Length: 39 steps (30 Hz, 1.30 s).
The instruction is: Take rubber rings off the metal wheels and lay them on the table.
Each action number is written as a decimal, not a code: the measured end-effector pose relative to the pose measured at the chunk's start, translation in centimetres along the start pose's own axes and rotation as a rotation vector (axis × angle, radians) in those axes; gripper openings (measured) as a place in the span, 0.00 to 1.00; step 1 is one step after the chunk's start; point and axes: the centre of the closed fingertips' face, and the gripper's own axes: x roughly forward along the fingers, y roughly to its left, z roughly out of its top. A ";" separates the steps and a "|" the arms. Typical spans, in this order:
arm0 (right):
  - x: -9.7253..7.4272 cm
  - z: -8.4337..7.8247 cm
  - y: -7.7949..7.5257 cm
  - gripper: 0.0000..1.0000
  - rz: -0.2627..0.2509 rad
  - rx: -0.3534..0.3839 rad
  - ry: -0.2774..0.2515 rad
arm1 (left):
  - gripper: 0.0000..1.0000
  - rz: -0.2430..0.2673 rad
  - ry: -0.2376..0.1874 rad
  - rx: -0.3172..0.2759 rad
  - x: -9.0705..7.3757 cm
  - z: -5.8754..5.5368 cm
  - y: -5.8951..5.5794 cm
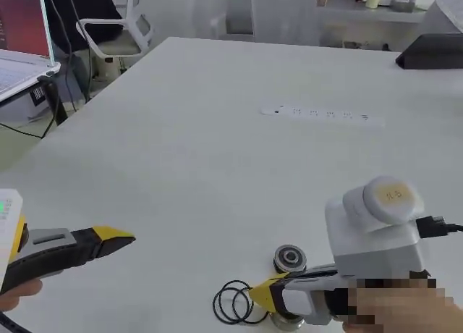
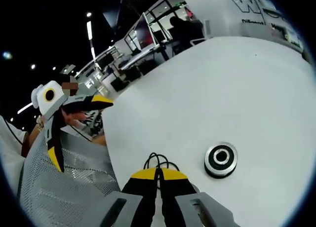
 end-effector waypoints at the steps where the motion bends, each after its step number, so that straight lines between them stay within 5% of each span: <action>1: 0.0 0.0 0.0 0.00 -0.001 0.002 0.001 | 0.98 -0.001 0.000 -0.001 0.0 0.0 0.0; 9: 0.0 0.2 0.3 0.00 -0.012 -0.037 0.000 | 0.98 0.003 -0.001 -0.002 0.0 0.0 0.1; 29: -0.1 1.0 1.8 0.00 0.067 0.081 -0.042 | 0.98 0.005 0.009 -0.002 0.0 -0.1 0.1; 39: 0.3 -0.1 1.2 0.00 0.021 0.018 0.007 | 0.97 0.004 0.014 -0.003 0.0 -0.2 0.1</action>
